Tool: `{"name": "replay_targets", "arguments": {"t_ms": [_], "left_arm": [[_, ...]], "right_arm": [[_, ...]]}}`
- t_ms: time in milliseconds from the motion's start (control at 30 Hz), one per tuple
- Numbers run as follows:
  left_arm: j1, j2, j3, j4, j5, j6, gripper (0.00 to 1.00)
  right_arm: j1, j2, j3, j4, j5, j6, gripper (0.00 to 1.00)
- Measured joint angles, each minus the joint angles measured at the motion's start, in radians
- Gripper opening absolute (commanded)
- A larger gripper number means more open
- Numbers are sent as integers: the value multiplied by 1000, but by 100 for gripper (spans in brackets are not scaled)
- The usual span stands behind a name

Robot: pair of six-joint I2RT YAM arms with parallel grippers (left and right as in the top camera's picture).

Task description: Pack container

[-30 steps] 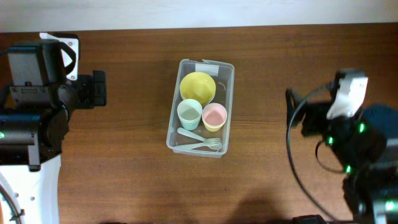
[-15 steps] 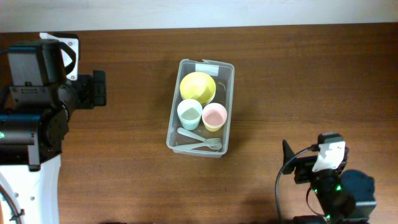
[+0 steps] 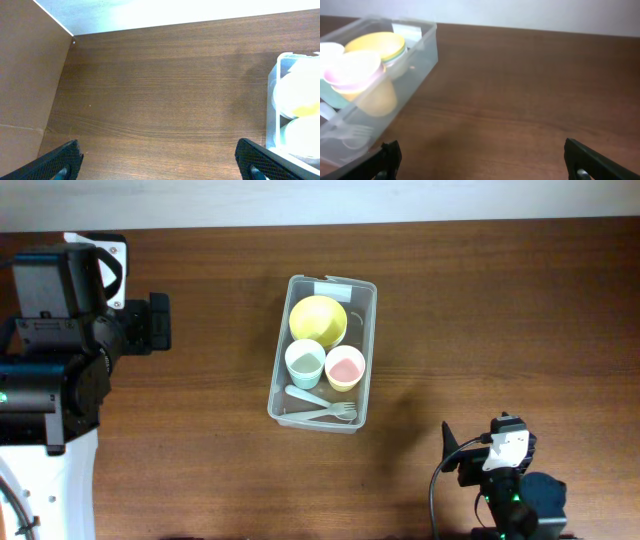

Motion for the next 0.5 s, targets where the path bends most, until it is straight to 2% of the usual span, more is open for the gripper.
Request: {"name": "replay_targets", "arguments": {"t_ms": [500], "left_arm": [[0,0,0,0,0,0,100]], "right_arm": [[0,0,-84,14,0,0,99]]}}
